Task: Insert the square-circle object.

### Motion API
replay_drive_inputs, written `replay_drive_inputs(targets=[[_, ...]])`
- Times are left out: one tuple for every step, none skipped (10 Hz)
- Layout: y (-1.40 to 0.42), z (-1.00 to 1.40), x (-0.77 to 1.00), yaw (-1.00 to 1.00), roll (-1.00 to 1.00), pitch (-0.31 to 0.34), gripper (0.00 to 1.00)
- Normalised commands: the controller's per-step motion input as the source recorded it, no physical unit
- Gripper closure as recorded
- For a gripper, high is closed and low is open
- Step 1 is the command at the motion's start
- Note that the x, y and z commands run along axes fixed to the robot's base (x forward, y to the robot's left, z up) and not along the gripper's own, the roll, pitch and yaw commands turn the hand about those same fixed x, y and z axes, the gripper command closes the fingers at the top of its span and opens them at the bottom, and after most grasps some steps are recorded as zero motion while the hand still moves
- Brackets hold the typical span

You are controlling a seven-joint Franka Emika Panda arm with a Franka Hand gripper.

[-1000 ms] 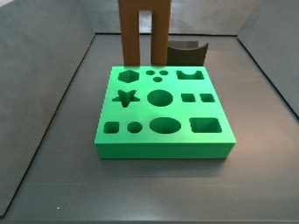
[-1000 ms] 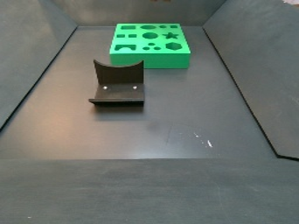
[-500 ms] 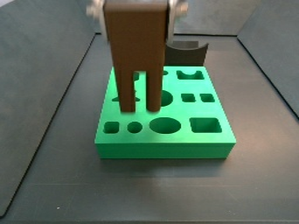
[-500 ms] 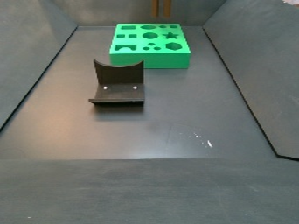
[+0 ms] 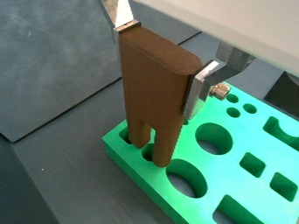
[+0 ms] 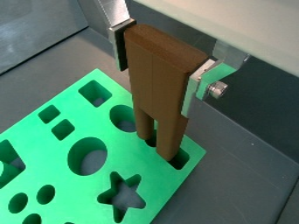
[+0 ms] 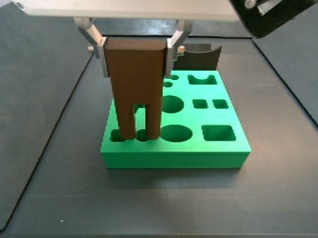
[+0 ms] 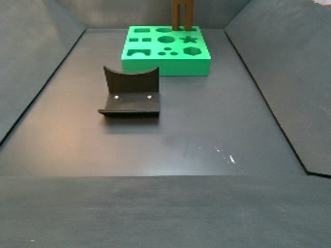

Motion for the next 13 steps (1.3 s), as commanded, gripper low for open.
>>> replay_drive_inputs(targets=[[0.00,-0.05,-0.29,0.00,-0.15,-0.019,1.00],[0.00,-0.12,-0.34,0.06,-0.08,-0.067,1.00],[0.00,-0.13,-0.36,0.04,-0.06,-0.051,1.00],[0.06,-0.17,-0.30,0.05,-0.04,-0.037,1.00],[0.00,-0.32,-0.24,0.08,0.00,-0.063,1.00],[-0.16,-0.64,0.00,0.00,0.00,-0.123,1.00],[-0.04,-0.74,0.16,-0.02,-0.06,-0.091,1.00],[0.00,-0.63,0.16,-0.05,-0.08,-0.054,1.00],[0.00,-0.53,0.12,0.00,-0.04,-0.013,1.00],[0.00,-0.44,0.03,0.00,0.00,-0.003,1.00],[0.00,-0.42,0.01,0.01,0.03,0.000,1.00],[-0.03,-0.35,0.00,0.02,0.23,0.000,1.00],[0.00,0.00,0.00,0.00,-0.02,0.000,1.00]])
